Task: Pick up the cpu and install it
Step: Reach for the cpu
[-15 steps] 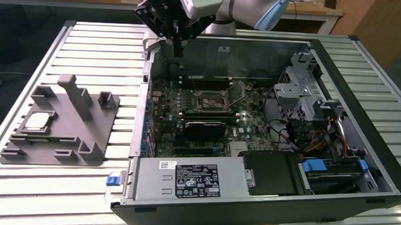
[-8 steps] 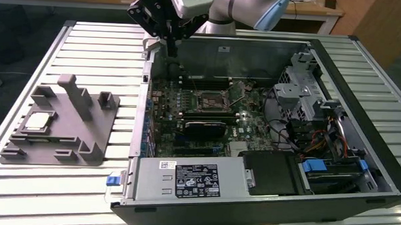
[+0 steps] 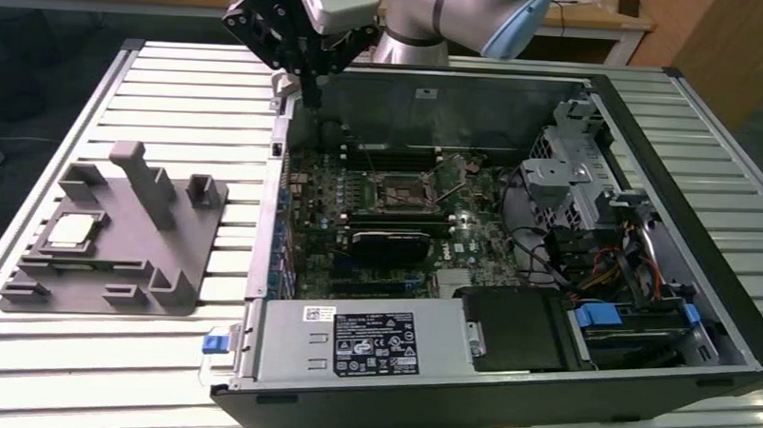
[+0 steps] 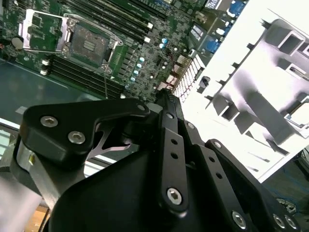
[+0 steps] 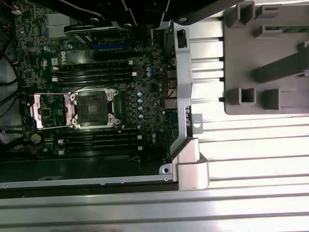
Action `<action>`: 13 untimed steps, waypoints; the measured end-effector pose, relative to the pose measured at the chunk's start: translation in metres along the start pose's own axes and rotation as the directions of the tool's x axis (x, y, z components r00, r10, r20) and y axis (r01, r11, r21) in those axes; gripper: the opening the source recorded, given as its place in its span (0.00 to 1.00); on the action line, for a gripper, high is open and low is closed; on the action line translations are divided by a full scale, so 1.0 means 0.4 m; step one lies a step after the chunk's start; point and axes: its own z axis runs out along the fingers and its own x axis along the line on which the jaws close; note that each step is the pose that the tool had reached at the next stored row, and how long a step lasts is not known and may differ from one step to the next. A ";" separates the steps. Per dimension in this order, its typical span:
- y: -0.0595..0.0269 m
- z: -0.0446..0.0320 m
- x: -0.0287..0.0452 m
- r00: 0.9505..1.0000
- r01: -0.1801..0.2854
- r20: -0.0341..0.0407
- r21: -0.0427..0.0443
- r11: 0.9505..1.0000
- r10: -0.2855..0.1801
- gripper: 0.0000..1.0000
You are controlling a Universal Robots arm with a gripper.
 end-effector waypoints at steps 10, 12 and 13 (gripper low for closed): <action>-0.004 -0.001 0.054 1.000 0.000 0.000 0.000 1.000 0.000 0.11; -0.005 -0.002 0.065 1.000 0.000 0.000 0.000 1.000 0.000 0.11; -0.005 -0.002 0.071 1.000 0.000 0.000 0.000 1.000 0.000 0.11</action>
